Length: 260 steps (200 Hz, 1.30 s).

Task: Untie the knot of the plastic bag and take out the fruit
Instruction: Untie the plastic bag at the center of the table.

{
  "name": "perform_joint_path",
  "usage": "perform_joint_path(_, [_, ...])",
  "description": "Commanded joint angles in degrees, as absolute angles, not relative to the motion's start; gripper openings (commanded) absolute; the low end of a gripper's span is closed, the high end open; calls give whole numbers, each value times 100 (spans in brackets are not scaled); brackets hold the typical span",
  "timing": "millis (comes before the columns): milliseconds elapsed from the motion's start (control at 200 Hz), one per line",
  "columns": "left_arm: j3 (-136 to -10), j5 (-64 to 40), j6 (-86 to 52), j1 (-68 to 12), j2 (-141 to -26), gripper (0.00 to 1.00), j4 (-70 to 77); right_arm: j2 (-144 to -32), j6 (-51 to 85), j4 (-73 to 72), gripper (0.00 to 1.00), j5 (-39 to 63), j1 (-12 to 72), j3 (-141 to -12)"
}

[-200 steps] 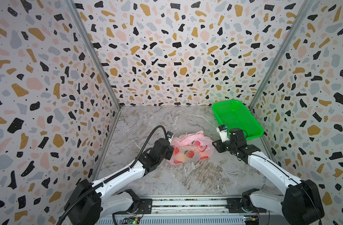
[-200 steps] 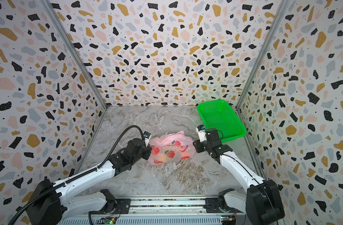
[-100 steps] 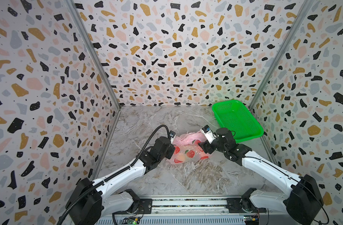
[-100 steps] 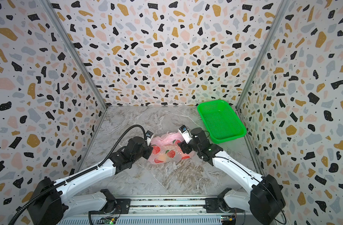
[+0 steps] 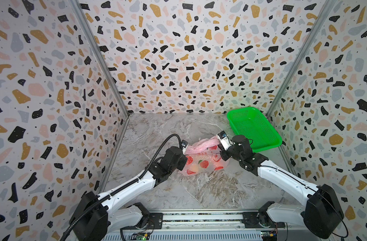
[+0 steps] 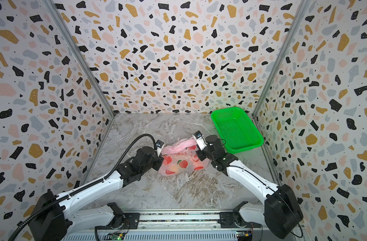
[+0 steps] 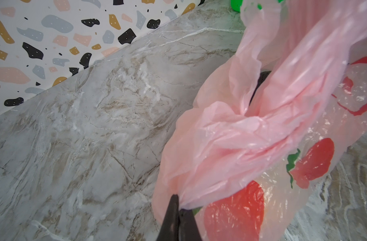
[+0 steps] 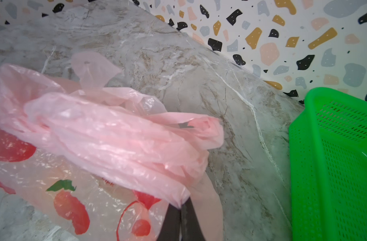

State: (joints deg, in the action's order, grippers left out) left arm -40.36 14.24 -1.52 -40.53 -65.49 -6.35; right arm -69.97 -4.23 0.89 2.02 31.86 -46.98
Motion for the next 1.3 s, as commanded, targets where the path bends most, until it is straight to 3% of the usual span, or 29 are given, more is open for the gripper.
perform_joint_path(0, [-3955,1545,-328,-4019,-6353,0,-567,-6670,71,249,0,443,2810,-4625])
perform_joint_path(405, [-3788,1110,-704,-3766,-6151,0,-396,-5971,801,304,0,1712,1793,-4047])
perform_joint_path(506, [-3952,1280,-677,-3815,-6116,64,-650,-5891,727,229,0,1975,1793,-3999])
perform_joint_path(536, [-3999,1353,-656,-3871,-6037,72,-691,-5875,728,210,0,2052,1793,-4011])
perform_joint_path(696, [-4359,1610,-152,-4624,-5702,98,-810,-5818,738,228,0,2200,1820,-4099])
perform_joint_path(1001, [-5568,1577,674,-5185,-6952,100,-658,-5746,685,255,0,2102,2017,-4165])
perform_joint_path(1296, [-6181,1005,1132,-5282,-7934,91,-503,-5802,686,239,0,2083,2083,-4236])
